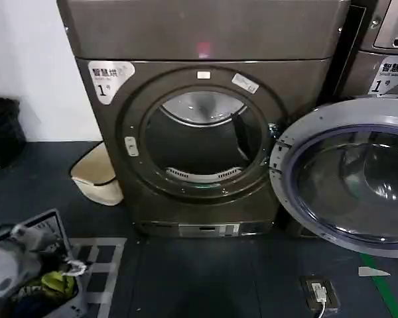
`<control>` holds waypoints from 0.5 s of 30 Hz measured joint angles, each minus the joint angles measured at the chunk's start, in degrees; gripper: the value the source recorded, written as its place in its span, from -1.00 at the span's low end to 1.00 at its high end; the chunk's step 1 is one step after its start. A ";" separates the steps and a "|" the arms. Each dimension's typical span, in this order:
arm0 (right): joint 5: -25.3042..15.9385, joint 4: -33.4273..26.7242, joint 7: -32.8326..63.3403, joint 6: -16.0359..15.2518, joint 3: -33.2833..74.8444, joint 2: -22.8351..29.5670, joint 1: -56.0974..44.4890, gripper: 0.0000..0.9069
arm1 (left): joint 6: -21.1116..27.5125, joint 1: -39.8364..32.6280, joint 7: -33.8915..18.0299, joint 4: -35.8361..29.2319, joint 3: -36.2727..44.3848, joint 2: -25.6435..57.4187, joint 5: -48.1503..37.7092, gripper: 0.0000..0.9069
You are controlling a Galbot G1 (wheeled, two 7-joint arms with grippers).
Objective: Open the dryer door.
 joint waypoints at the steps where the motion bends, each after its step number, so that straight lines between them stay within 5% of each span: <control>1: -0.07 0.02 -0.05 -0.05 -0.01 0.04 0.09 1.00 | -0.01 1.70 -0.85 0.26 -2.14 -1.06 -1.23 1.00; 7: -0.63 0.23 -0.23 -0.90 -0.05 0.47 0.83 1.00 | -0.02 9.08 -7.75 1.79 -12.94 -6.70 -9.56 1.00; 15: -0.73 -0.51 -0.23 -0.46 0.06 0.69 0.98 1.00 | -0.03 12.71 -11.42 2.85 -17.45 -8.40 -17.58 1.00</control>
